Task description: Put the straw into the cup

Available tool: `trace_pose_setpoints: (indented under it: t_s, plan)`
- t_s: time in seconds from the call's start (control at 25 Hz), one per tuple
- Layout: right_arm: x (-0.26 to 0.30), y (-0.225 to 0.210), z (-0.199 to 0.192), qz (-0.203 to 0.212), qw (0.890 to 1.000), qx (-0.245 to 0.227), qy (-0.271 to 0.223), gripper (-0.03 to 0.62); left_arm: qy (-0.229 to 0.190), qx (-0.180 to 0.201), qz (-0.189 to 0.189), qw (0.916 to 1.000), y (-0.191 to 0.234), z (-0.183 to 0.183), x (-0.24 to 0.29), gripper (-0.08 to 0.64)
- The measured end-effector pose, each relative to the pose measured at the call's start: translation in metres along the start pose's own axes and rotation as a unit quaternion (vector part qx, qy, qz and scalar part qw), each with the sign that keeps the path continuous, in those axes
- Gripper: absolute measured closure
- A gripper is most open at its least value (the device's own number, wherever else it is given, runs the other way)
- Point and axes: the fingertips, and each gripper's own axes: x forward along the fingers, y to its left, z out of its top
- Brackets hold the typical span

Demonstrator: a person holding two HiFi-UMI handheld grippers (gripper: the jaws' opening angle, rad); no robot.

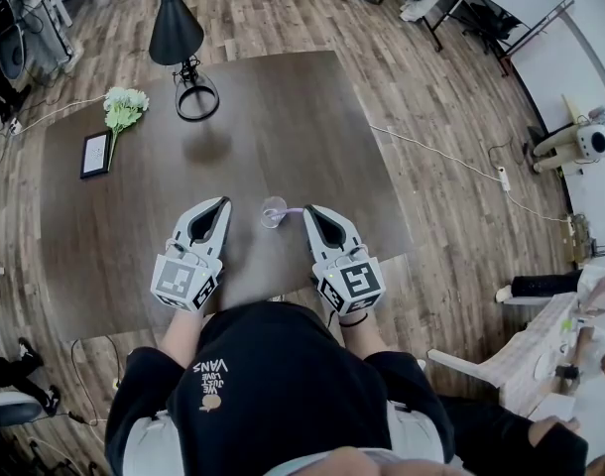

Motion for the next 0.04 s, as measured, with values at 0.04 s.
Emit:
trace_pose_setpoints:
  t_s: [0.04]
  plan:
    - [0.0007,0.0003,-0.0007,-0.001,1.000,0.001,0.001,0.577,0.000,0.000,0.001,1.0000,0.0012,-0.0006,-0.0005,0.551]
